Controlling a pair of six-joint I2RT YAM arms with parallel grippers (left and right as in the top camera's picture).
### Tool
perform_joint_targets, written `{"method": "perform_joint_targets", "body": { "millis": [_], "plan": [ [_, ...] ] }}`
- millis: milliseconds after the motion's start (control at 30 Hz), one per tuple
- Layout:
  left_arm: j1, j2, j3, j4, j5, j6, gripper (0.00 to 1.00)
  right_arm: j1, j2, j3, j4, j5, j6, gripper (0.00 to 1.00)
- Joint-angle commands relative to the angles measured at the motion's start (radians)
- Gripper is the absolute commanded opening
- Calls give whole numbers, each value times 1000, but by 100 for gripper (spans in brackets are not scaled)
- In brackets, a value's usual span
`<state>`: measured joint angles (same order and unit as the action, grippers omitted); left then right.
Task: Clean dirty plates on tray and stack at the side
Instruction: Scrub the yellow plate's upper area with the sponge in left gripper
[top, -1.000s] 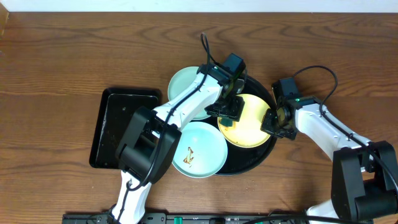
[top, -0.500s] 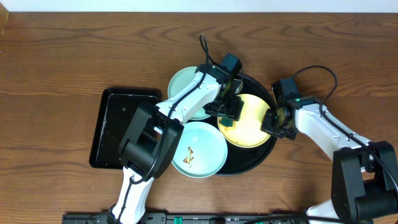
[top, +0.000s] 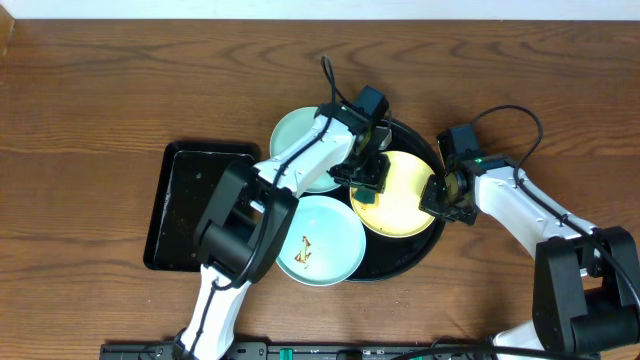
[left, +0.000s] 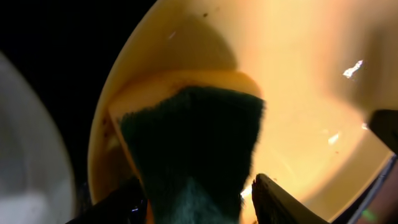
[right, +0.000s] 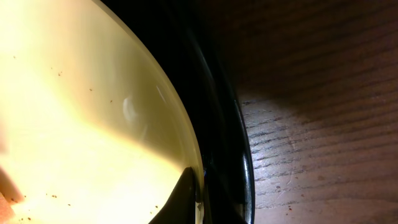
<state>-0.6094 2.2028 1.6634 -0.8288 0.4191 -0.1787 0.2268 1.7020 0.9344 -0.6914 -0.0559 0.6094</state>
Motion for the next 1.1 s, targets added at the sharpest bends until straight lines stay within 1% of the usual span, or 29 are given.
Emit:
{"method": "perform_joint_targets", "body": {
  "millis": [0, 100, 133, 200, 233, 467, 633, 733, 867, 1067],
  "plan": [
    [4, 37, -9, 0, 16, 10, 56, 3, 6, -22, -19, 40, -21, 1],
    [3, 43, -9, 0, 16, 10, 54, 3, 6, -22, -19, 40, -23, 1],
    [3, 43, -9, 2, 16, 10, 48, 3, 6, -22, -19, 40, -23, 1],
    [3, 43, -8, 6, 16, 10, 19, 3, 6, -22, -19, 40, -23, 1],
    [3, 43, -8, 8, 15, 10, 8, 3, 6, -22, -19, 40, -23, 1],
    [1, 43, -8, 19, 18, 9, 7, 3, 6, -22, -22, 41, -24, 1],
    [2, 14, 6, 0, 52, 6, 7, 3, 6, -22, -23, 40, -28, 1],
    [2, -40, 10, -8, 39, 5, 7, 3, 6, -22, -23, 41, -28, 1],
    [2, -128, 10, -40, -16, -10, 7, 3, 6, -22, -23, 40, -28, 1],
    [2, -256, 10, -102, -16, -18, 7, 3, 6, -22, -22, 41, -43, 1]
  ]
}}
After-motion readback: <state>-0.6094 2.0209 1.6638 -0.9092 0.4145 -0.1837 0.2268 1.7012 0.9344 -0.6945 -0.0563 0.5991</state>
